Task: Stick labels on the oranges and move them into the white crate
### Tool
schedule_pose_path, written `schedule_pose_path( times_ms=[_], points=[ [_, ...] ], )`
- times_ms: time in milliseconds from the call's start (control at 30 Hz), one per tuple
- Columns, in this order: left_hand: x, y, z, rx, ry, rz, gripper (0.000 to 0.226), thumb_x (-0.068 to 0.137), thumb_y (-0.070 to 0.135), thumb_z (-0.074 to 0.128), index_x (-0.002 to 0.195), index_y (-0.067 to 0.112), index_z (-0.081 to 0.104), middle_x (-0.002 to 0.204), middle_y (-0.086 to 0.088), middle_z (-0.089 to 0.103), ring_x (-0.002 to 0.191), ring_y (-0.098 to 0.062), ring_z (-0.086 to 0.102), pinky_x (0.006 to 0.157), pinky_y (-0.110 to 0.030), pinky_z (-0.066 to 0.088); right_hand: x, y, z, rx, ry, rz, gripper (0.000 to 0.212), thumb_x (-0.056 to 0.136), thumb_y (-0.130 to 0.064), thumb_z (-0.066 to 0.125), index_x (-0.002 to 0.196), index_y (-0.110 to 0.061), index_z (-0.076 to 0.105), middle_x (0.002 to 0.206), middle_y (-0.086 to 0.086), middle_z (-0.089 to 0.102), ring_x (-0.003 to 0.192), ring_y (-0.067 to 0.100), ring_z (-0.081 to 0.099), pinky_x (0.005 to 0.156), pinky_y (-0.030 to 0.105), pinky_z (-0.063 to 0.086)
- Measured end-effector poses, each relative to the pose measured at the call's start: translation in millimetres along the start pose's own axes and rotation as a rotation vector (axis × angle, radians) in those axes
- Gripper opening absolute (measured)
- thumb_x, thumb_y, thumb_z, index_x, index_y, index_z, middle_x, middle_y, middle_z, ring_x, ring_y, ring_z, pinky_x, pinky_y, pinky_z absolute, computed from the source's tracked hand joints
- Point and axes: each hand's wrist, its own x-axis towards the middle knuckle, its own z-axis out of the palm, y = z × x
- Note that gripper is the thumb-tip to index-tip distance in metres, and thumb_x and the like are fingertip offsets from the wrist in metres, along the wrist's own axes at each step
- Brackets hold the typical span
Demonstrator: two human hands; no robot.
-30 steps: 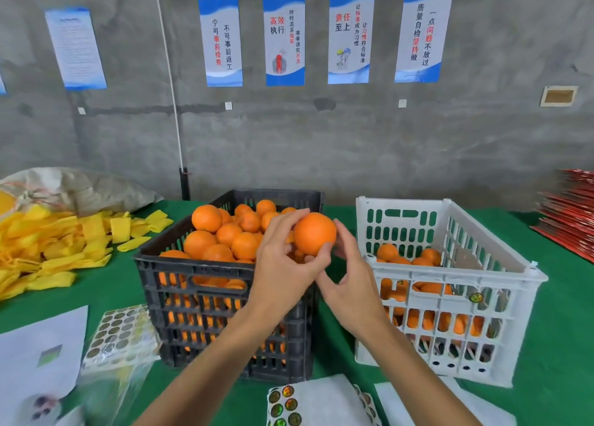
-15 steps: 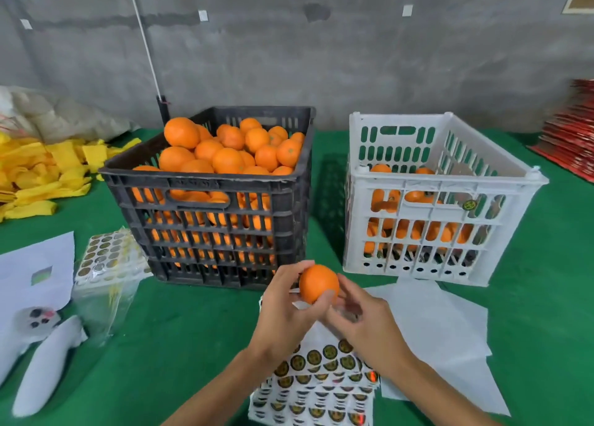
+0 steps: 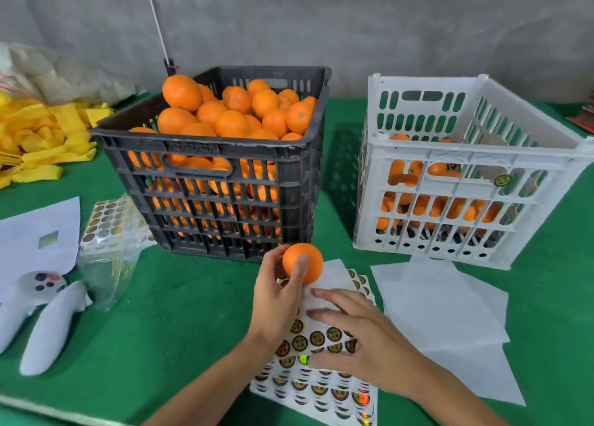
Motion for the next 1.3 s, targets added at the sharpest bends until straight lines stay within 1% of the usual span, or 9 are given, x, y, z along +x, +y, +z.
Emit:
schedule_pose_path(
  times_ms=[167,467,767,833,933,1033,1100,1167,1300],
  points=[
    [1,-3,1,0.017,0.009,0.008,0.045,0.093,0.048,0.064,0.131,0.024,0.059,0.118,0.011,0.066,0.100,0.008,0.063,0.076,-0.005,0.049,3,-3,-1,-0.004,0.028,-0.023,0.049,0.087,-0.067,0.067,0.127,-0.039,0.070,0.149,-0.026,0.045,0.139,-0.001,0.035,0.115,0.030,0.033],
    [-1,-3,2,0.048,-0.024,0.007,0.042,0.098,0.041,0.065,0.134,0.021,0.057,0.120,0.008,0.064,0.098,0.010,0.062,0.077,-0.006,0.049,2,-9,-4,0.230,0.031,0.101,0.025,0.089,-0.053,0.073,0.112,-0.043,0.075,0.143,-0.032,0.047,0.142,-0.001,0.031,0.118,0.028,0.026],
    [-1,-1,0,0.056,-0.042,0.002,0.049,0.095,0.050,0.063,0.136,0.024,0.056,0.121,0.009,0.063,0.102,0.007,0.062,0.079,-0.007,0.049,0,-7,2,-0.045,0.157,-0.089,0.016,0.098,-0.036,0.067,0.106,-0.029,0.080,0.128,-0.020,0.065,0.127,0.004,0.051,0.106,0.034,0.043],
    [-2,0,0,0.050,-0.044,-0.003,0.053,0.092,0.053,0.063,0.136,0.024,0.056,0.122,0.008,0.063,0.102,0.005,0.062,0.079,-0.008,0.050,2,-6,8,0.119,0.222,-0.001,0.014,0.099,-0.030,0.066,0.102,-0.029,0.080,0.119,-0.022,0.069,0.118,0.006,0.060,0.101,0.037,0.048],
    [-2,1,0,0.057,-0.051,0.001,0.056,0.090,0.055,0.063,0.137,0.024,0.055,0.122,0.008,0.064,0.103,0.003,0.062,0.081,-0.010,0.051,8,-4,7,0.501,0.370,0.237,0.016,0.100,-0.027,0.065,0.097,-0.035,0.078,0.107,-0.012,0.075,0.092,0.023,0.069,0.085,0.053,0.056],
    [-2,1,0,0.075,-0.066,0.007,0.054,0.092,0.053,0.064,0.138,0.025,0.055,0.125,0.006,0.064,0.108,-0.005,0.064,0.083,-0.018,0.054,17,-2,-2,0.643,0.596,0.354,0.012,0.099,-0.030,0.067,0.096,-0.036,0.076,0.091,-0.005,0.077,0.083,0.018,0.074,0.074,0.040,0.062],
    [-3,1,1,0.082,-0.083,0.011,0.052,0.094,0.053,0.066,0.137,0.026,0.055,0.127,0.005,0.063,0.111,-0.007,0.064,0.085,-0.021,0.055,25,-1,-10,0.575,0.700,0.379,0.008,0.098,-0.033,0.067,0.095,-0.037,0.074,0.088,-0.011,0.076,0.079,0.010,0.074,0.069,0.031,0.062],
    [-4,2,0,0.080,-0.093,0.026,0.052,0.093,0.055,0.069,0.135,0.028,0.057,0.127,0.007,0.063,0.111,-0.005,0.063,0.084,-0.019,0.056,32,2,-16,0.367,0.767,0.366,0.007,0.099,-0.033,0.066,0.096,-0.034,0.072,0.093,-0.019,0.072,0.086,0.004,0.070,0.072,0.028,0.059],
    [-6,3,0,0.081,-0.098,0.053,0.051,0.089,0.055,0.069,0.133,0.031,0.058,0.127,0.007,0.064,0.110,-0.003,0.064,0.085,-0.017,0.056,41,-4,-16,0.059,0.755,0.292,0.009,0.099,-0.031,0.064,0.098,-0.026,0.071,0.099,-0.020,0.066,0.089,0.003,0.064,0.075,0.033,0.057]
  ],
)
